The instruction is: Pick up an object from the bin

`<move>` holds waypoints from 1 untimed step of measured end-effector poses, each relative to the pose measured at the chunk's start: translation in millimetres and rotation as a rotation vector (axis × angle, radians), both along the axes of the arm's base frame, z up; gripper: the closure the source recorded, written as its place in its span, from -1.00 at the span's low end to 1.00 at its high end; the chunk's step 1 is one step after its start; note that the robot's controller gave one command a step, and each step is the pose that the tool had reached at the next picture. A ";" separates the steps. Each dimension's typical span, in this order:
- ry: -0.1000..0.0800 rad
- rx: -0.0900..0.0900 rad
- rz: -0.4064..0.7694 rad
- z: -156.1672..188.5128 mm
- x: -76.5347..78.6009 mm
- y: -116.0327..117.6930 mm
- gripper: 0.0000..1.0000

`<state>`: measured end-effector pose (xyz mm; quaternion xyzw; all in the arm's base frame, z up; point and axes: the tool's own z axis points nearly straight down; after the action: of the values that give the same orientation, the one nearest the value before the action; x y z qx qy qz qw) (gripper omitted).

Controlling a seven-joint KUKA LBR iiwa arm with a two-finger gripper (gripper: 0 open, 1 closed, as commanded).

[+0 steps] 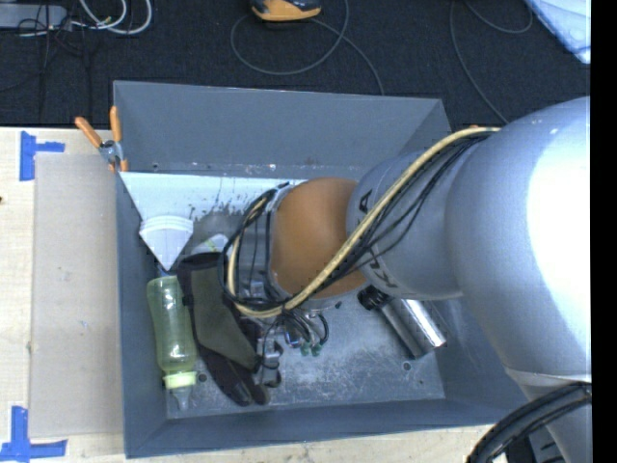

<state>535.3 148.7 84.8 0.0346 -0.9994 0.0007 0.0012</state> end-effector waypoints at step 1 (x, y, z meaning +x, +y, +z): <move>-0.001 0.003 0.049 -14.5 -11.6 8.5 1.00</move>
Offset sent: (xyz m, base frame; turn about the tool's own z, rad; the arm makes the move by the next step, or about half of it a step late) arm 0.0000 0.0000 0.0000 0.0000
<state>523.7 157.3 70.3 0.0591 -0.9983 -0.0009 0.0008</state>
